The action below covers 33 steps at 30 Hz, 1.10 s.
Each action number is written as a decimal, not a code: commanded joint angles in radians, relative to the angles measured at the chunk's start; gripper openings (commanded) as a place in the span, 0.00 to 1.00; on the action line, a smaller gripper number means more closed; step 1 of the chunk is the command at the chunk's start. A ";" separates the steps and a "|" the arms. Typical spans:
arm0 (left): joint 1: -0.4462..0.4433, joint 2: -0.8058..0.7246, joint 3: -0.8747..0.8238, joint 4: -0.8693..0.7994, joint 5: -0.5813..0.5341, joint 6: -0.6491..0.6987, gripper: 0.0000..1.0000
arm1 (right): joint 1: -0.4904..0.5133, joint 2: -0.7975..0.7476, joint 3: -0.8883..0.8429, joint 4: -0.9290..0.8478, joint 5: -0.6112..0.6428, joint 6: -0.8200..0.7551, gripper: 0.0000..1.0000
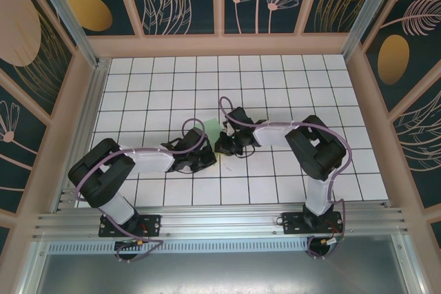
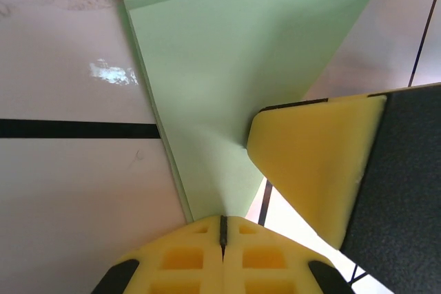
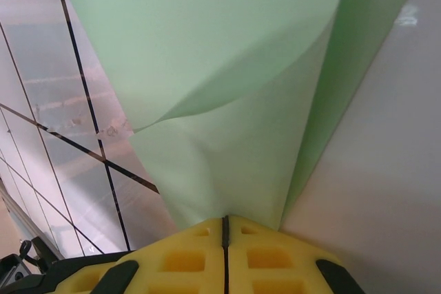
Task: Fold a paper plane with a square sheet of paper (pick it up from the middle)
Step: Third fold the triangle at the center of the table.
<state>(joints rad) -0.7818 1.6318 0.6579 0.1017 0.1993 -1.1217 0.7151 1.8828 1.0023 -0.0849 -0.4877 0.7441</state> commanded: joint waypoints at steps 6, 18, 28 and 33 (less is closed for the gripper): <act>-0.008 0.075 -0.046 -0.228 -0.086 0.059 0.00 | -0.071 0.078 0.081 -0.043 0.057 -0.086 0.08; -0.010 0.076 -0.049 -0.252 -0.095 0.067 0.00 | -0.140 0.099 0.119 -0.034 0.054 -0.176 0.08; -0.013 0.076 -0.046 -0.258 -0.092 0.074 0.00 | -0.162 0.174 0.191 -0.024 0.055 -0.220 0.08; -0.013 0.077 -0.046 -0.260 -0.090 0.073 0.00 | -0.210 0.195 0.266 -0.053 0.090 -0.240 0.08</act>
<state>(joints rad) -0.7887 1.6428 0.6712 0.1013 0.1585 -1.0733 0.5526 2.0392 1.2205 -0.1471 -0.5312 0.5472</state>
